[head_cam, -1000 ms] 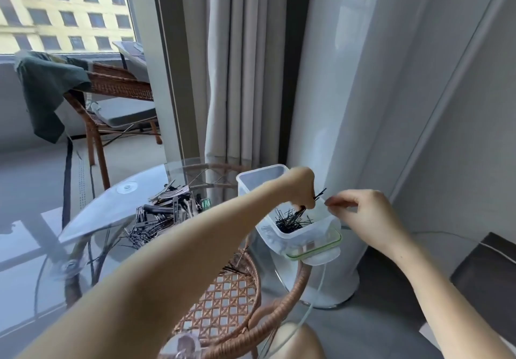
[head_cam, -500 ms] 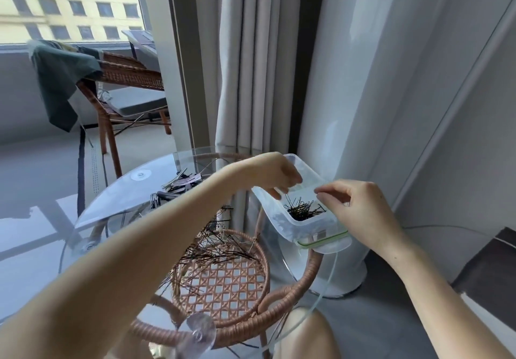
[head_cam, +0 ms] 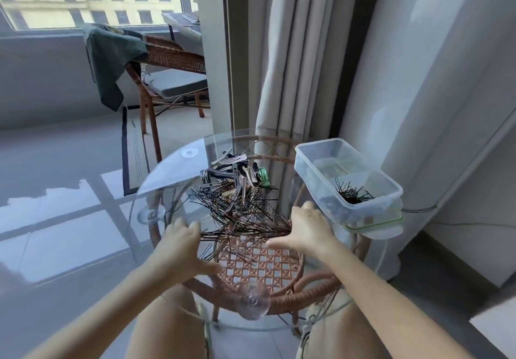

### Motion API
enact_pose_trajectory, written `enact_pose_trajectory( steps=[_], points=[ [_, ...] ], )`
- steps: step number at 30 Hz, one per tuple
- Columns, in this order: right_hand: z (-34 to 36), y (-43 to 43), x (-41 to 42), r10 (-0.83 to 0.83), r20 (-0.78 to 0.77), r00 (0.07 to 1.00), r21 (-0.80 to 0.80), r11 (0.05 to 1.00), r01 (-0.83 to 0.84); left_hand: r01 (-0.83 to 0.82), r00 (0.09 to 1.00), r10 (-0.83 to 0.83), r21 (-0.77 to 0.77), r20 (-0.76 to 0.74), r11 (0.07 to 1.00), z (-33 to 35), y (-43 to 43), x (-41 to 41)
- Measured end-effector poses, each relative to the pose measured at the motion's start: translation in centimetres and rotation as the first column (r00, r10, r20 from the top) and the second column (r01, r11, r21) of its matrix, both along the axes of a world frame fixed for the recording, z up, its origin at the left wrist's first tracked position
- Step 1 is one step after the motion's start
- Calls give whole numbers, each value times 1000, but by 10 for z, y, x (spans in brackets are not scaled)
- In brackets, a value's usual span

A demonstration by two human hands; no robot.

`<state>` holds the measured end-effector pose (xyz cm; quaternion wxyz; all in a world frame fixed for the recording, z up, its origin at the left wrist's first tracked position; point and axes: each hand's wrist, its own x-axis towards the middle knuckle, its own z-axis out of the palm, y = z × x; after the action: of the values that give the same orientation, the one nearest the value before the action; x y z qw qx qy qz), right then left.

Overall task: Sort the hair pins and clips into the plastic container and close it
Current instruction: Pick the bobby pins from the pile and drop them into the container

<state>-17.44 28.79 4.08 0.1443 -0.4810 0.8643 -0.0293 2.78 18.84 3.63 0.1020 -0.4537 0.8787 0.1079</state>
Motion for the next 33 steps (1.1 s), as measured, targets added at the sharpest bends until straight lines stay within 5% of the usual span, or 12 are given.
enact_pose_trajectory(
  steps=[5,13,19,33],
  points=[
    [6,-44,6,60,53,997,14,998,-61,7,974,1,38,-227,999,-2,-13,-27],
    [-1,-58,30,267,63,962,-75,962,-262,65,972,-66,-14,-227,998,-2,-35,-43],
    [-19,-41,40,282,10,959,-278,922,-268,32,940,-63,-98,-335,995,-8,-27,-41],
    [20,-3,6,295,74,953,-319,912,-257,137,939,-178,-155,-295,978,-7,-27,-22]
  ],
)
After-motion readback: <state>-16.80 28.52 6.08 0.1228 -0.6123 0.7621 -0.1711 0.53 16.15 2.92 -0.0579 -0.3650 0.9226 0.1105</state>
